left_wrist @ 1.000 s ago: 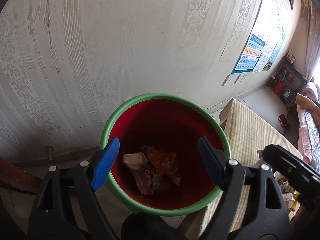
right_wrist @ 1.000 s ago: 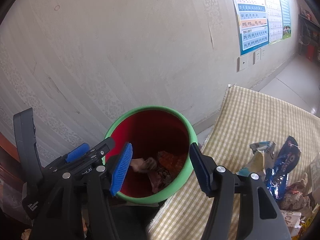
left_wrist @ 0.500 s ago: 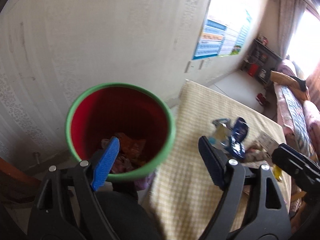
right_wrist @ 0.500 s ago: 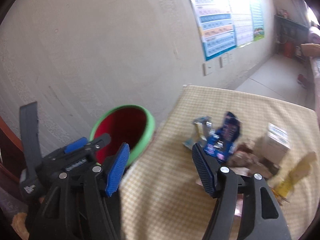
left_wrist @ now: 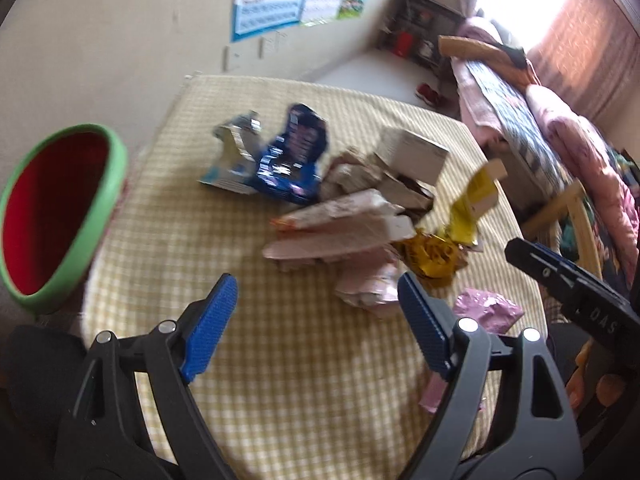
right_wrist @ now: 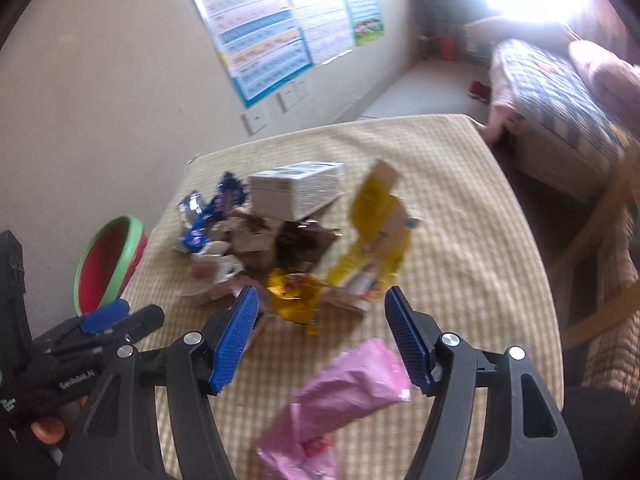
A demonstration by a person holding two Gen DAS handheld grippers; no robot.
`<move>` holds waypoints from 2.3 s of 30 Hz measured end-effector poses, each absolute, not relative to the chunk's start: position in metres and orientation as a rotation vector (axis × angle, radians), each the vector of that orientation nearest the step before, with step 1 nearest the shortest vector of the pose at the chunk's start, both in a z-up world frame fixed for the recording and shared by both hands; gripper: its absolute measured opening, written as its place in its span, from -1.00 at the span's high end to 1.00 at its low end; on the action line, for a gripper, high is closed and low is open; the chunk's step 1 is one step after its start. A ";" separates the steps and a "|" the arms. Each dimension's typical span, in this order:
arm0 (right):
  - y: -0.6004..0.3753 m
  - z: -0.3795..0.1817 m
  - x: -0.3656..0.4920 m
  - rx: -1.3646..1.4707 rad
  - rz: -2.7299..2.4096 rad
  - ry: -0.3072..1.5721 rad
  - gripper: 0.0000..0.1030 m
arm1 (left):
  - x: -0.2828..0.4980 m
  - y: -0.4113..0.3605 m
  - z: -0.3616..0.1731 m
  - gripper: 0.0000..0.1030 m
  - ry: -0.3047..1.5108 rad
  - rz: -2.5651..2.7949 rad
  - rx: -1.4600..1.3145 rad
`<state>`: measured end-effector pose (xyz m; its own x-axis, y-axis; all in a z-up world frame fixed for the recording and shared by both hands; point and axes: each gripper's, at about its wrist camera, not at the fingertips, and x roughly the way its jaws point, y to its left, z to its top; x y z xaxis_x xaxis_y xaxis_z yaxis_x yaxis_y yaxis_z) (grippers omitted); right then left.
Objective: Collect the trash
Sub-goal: 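Move both tools back over the table toward the remaining wrappers, then grasp the pink-white wrapper with the left tool while the right tool grasps the yellow carton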
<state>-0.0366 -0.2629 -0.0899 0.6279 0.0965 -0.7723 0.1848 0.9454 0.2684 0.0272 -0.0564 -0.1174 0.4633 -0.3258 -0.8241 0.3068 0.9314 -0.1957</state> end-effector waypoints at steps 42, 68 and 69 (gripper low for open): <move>-0.313 -0.162 0.037 0.540 -0.038 1.050 -0.04 | 0.033 -0.103 -0.178 -0.06 1.227 -0.436 0.071; -0.276 -0.084 -0.012 0.473 0.009 0.884 0.03 | 0.024 -0.085 -0.091 0.11 0.976 -0.401 0.033; -0.273 -0.081 -0.014 0.464 0.011 0.877 0.03 | 0.023 -0.084 -0.087 0.11 0.966 -0.401 0.029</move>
